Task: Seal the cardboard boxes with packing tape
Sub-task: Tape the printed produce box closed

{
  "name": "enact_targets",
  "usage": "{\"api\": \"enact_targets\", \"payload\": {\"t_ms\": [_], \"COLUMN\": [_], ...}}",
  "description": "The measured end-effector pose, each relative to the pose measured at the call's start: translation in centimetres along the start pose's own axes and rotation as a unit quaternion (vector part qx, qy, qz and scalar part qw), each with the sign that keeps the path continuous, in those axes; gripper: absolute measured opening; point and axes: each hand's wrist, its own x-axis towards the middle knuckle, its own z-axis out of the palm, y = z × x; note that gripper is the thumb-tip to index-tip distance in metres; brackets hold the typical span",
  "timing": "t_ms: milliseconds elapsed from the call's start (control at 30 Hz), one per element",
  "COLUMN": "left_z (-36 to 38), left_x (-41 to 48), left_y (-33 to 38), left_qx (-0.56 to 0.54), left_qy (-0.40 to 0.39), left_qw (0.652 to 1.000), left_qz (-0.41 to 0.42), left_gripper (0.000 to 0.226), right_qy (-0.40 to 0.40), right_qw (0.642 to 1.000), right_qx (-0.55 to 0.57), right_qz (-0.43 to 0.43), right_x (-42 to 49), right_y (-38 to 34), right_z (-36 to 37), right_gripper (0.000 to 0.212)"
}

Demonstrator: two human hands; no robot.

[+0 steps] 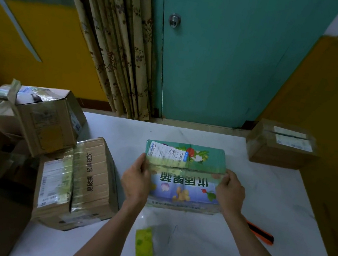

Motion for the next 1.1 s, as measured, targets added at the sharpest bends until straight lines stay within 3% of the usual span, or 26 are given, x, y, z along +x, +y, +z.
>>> {"api": "enact_targets", "payload": {"t_ms": [67,133,200,267,300,400,500,600,700,800,867,933,1033,1100], "left_z": [-0.2,-0.2,0.4,0.8,0.9,0.9,0.9,0.6,0.4,0.5,0.2,-0.1,-0.6,-0.2], "left_x": [0.3,0.5,0.7,1.1,1.4,2.0,2.0,2.0,2.0,2.1,2.5,3.1,3.9,3.8], "left_y": [1.1,2.5,3.2,3.2,2.9,1.7,1.3,1.6,1.9,1.5,1.4,1.0,0.1,-0.3], "left_qx": [0.038,0.083,0.110,0.127,0.132,0.137,0.121,0.128,0.137,0.123,0.106,0.064,-0.021,-0.049], "left_qy": [-0.039,-0.103,-0.157,-0.175,-0.175,-0.166,-0.156,-0.147,-0.149,-0.157,-0.158,-0.166,-0.179,-0.204], "left_qw": [0.999,0.991,0.980,0.973,0.971,0.973,0.978,0.980,0.979,0.979,0.981,0.982,0.979,0.971], "left_qz": [-0.004,-0.013,-0.049,-0.081,-0.092,-0.083,-0.061,-0.041,-0.038,-0.035,-0.042,-0.061,-0.096,-0.118], "left_gripper": [0.044,0.075,0.111,0.123,0.117,0.074,0.054,0.048,0.047,0.048,0.048,0.048,0.052,0.054], "right_qy": [-0.077,-0.138,-0.151,-0.131,-0.116,-0.068,-0.046,-0.047,-0.104,-0.209,-0.237,-0.250,-0.257,-0.232], "right_qw": [0.997,0.987,0.983,0.986,0.988,0.996,0.998,0.999,0.989,0.947,0.938,0.936,0.951,0.964], "right_qx": [-0.004,-0.022,-0.032,-0.027,-0.021,-0.012,-0.041,-0.015,0.083,0.183,0.194,0.209,0.173,0.086], "right_qz": [0.028,0.076,0.099,0.103,0.098,0.061,0.021,0.003,0.059,0.163,0.162,0.135,0.003,-0.095], "right_x": [0.7,1.3,1.5,1.6,1.6,1.8,2.1,2.3,2.5,2.7,2.5,1.6,-0.4,-2.0], "right_y": [-0.9,-2.0,-2.6,-2.5,-2.2,-1.4,-0.9,-0.6,-0.4,-0.9,-1.6,-3.0,-6.2,-8.5], "right_z": [-0.4,-0.3,0.3,0.9,0.9,0.7,0.7,0.6,0.2,-0.4,-0.8,-2.2,-4.6,-5.7], "right_gripper": [0.040,0.068,0.090,0.088,0.080,0.053,0.052,0.053,0.056,0.056,0.060,0.065,0.083,0.069]}}
